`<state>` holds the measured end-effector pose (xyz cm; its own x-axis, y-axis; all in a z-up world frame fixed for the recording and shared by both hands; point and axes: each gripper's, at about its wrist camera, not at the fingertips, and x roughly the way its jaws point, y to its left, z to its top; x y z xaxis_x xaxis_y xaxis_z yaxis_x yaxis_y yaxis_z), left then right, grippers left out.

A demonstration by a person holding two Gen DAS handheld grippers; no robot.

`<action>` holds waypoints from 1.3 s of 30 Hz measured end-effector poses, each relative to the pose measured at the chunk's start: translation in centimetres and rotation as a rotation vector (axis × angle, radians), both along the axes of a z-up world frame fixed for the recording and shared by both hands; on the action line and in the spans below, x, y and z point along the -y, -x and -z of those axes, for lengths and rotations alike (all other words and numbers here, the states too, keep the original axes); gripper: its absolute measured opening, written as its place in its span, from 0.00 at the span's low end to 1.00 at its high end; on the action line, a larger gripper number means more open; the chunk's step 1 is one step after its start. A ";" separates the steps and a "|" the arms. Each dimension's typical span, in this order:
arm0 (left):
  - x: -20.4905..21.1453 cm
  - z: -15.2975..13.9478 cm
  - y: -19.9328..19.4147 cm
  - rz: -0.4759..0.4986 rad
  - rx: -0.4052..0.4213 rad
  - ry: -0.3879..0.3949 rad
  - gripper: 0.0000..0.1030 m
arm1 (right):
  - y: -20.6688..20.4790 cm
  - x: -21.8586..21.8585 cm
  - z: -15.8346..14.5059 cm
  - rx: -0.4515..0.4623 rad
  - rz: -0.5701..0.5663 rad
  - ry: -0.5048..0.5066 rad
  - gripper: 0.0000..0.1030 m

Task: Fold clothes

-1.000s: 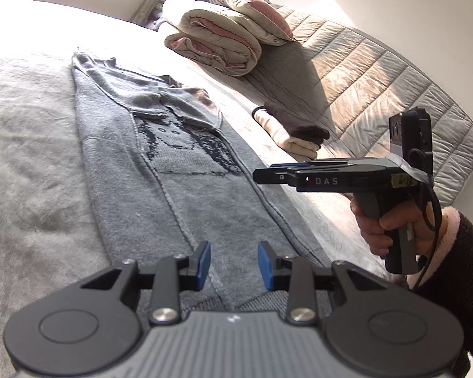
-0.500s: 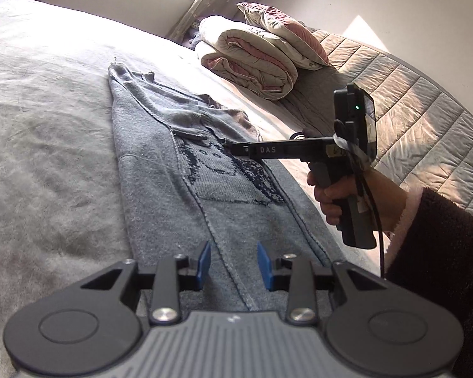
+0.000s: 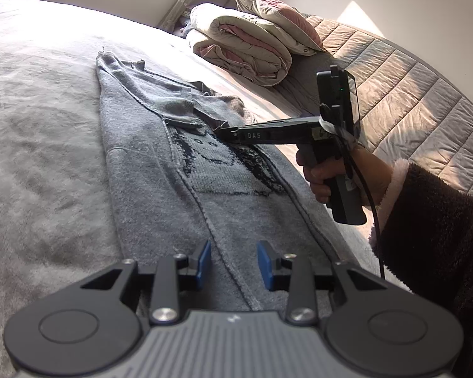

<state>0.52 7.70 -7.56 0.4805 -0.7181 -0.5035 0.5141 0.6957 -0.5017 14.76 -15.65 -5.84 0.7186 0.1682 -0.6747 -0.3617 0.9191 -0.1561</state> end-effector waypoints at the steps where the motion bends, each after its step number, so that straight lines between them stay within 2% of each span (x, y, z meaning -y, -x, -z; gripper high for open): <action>1: 0.0 0.0 0.0 0.001 0.000 -0.001 0.32 | 0.0 0.0 0.1 -0.006 -0.005 0.000 0.13; 2: 0.0 0.0 0.0 0.001 0.000 -0.002 0.32 | 0.1 0.0 -0.1 -0.015 -0.008 -0.014 0.18; 4: 0.0 0.0 0.0 0.002 0.000 -0.002 0.32 | 0.3 0.2 -0.4 -0.035 -0.028 -0.049 0.19; 7: 0.0 0.0 0.0 0.001 -0.001 -0.003 0.32 | 0.4 0.7 -1.3 -0.058 -0.060 -0.135 0.36; 9: 0.0 0.0 0.1 0.000 -0.002 -0.002 0.32 | 0.2 1.2 -1.8 -0.064 -0.062 -0.200 0.36; 12: 0.0 0.1 0.0 -0.001 -0.005 0.001 0.32 | -0.7 2.2 -2.1 -0.034 0.010 -0.256 0.36; 17: -0.1 0.1 -0.1 0.001 -0.005 0.003 0.32 | -2.6 3.8 -1.3 -0.001 0.164 -0.264 0.36; 22: 0.0 0.2 -0.2 0.008 -0.004 0.000 0.32 | -3.4 4.5 0.5 -0.045 0.221 -0.323 0.38; 29: 0.0 -0.1 -0.5 0.006 -0.002 0.000 0.32 | -0.7 4.6 -1.1 -0.072 0.197 -0.362 0.37; 39: 0.2 -0.5 1.1 0.051 0.002 -0.049 0.29 | 6.6 6.6 -2.7 -0.129 0.211 -0.379 0.37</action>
<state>-0.56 7.50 -7.05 0.4448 -0.7163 -0.5377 0.5502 0.6922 -0.4670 8.11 -22.29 -3.13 0.6776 0.2794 -0.6803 -0.1548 0.9585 0.2395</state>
